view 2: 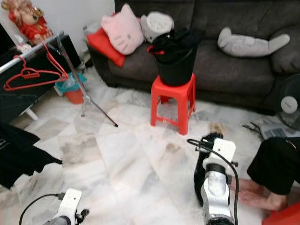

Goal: Hang hanger

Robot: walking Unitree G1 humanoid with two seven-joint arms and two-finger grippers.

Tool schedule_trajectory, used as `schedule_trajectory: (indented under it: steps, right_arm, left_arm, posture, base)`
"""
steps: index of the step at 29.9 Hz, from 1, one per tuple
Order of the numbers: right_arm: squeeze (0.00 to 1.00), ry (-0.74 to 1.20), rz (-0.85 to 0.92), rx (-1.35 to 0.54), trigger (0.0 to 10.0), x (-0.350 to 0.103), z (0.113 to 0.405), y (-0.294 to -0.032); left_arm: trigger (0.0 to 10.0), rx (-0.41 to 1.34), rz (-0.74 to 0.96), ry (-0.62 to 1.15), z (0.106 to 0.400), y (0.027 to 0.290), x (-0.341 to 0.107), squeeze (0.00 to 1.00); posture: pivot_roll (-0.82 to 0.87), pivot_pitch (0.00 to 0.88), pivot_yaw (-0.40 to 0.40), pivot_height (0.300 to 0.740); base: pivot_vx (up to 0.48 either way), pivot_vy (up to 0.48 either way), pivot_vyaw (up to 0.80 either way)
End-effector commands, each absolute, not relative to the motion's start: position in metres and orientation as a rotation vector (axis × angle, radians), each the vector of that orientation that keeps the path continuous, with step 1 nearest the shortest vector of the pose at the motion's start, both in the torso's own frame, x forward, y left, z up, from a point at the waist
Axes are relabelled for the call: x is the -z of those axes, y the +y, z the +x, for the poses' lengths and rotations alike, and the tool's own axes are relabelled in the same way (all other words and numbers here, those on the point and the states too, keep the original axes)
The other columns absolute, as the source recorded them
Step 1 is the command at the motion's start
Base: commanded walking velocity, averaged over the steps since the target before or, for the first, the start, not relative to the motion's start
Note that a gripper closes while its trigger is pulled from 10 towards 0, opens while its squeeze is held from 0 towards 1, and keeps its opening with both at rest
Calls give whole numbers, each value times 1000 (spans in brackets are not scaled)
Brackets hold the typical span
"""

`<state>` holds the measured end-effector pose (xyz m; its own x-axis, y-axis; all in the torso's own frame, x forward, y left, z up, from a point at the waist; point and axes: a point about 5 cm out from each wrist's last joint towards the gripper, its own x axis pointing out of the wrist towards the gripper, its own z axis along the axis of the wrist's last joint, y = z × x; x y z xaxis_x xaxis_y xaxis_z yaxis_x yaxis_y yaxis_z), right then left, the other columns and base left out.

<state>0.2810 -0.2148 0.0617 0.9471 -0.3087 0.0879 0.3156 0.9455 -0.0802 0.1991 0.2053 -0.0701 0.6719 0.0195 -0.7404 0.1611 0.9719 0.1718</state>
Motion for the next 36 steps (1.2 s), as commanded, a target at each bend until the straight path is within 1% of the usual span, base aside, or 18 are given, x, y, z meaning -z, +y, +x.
schedule_trajectory:
  steps: [1, 4, 8, 12, 16, 25, 26, 28, 36]
  right_arm:
    - [0, -159, -133, 272, 10000, -78, 282, -203]
    - [0, -223, -136, 235, 10000, -94, 275, -190]
    - [0, -240, -143, 215, 10000, -101, 273, -183]
    - [0, -233, -150, 219, 10000, -106, 275, -182]
    - [0, -223, -153, 224, 10000, -109, 275, -182]
    - [0, -186, -151, 236, 10000, -108, 270, -191]
    - [0, -170, -137, 250, 10000, -108, 268, -197]
    - [0, -158, -147, 246, 10000, -108, 268, -201]
    - [0, -157, -169, 219, 10000, -115, 273, -201]
  left_arm:
    - [10000, 60, 227, 856, 194, 210, 72, 0]
    - [10000, 52, 224, 853, 194, 211, 72, 0]
    - [10000, 52, 224, 854, 194, 211, 72, 0]
    - [10000, 53, 223, 856, 193, 211, 73, 0]
    - [10000, 51, 217, 863, 192, 211, 73, 0]
    - [10000, 58, 210, 886, 188, 206, 77, 0]
    - [10000, 52, 198, 892, 186, 202, 79, 0]
    - [10000, 39, 178, 895, 184, 198, 80, 0]
    - [10000, 22, 153, 893, 183, 194, 81, 0]
  posture:
    - [-151, 0, 126, 740]
    - [-138, 0, 117, 740]
    - [-145, 0, 114, 740]
    - [-141, 0, 109, 740]
    - [-136, 0, 101, 740]
    - [-170, 0, 75, 740]
    - [-163, 0, 56, 740]
    - [-158, 0, 41, 740]
    - [-154, 0, 12, 740]
  base:
    - [0, 0, 0]
    - [0, 0, 0]
    - [0, 0, 0]
    - [0, 0, 0]
    - [0, 0, 113]
    - [0, 0, 508]
    - [0, 0, 438]
    - [0, 0, 438]
    - [0, 0, 587]
